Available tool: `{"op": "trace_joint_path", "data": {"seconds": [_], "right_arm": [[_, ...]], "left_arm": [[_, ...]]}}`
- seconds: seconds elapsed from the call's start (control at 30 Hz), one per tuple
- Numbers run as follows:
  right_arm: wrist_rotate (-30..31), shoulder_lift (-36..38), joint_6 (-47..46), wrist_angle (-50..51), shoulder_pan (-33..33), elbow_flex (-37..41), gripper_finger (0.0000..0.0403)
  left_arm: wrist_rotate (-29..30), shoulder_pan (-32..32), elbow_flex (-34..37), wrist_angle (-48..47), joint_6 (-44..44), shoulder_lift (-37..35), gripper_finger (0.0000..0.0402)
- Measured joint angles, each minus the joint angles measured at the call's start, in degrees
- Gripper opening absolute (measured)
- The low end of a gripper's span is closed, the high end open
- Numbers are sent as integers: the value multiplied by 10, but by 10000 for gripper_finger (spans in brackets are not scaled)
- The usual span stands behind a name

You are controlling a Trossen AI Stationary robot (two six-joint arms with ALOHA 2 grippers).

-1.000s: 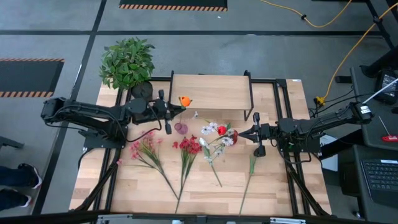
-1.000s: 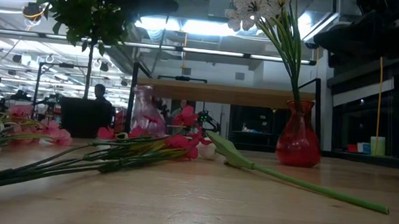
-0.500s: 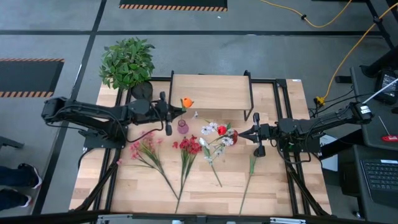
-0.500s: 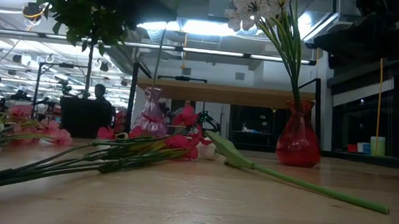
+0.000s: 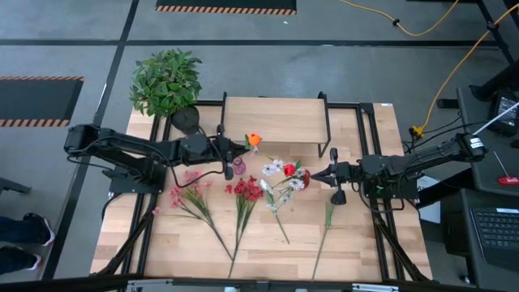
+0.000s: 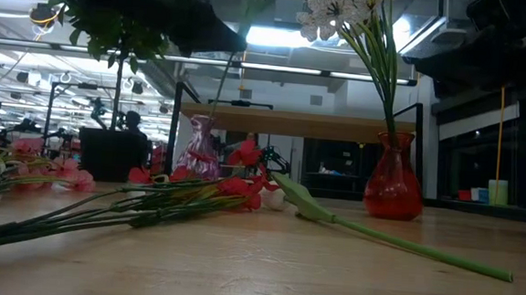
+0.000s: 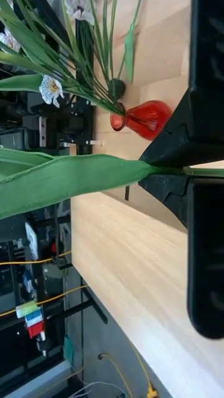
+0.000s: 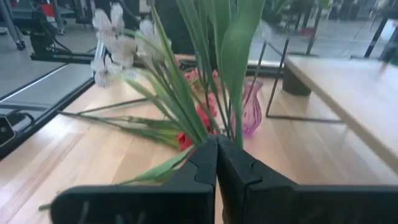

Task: Pick and place flowers into a vace then onto a shelf
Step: Put the orange tulip into the purple vase

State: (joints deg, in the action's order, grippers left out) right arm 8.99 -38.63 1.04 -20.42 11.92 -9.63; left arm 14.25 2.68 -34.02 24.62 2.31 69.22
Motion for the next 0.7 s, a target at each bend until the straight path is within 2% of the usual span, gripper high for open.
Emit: {"op": "trace_joint_path", "data": {"seconds": [0.37,0.57,0.7], "right_arm": [[0,0,-8,10,0,0,12],[0,0,-7,11,0,0,12],[0,0,-6,11,0,0,12]], "left_arm": [[12,0,8,19,-2,1,4],[11,0,120,203,-1,-11,4],[3,2,167,262,0,-19,4]]}}
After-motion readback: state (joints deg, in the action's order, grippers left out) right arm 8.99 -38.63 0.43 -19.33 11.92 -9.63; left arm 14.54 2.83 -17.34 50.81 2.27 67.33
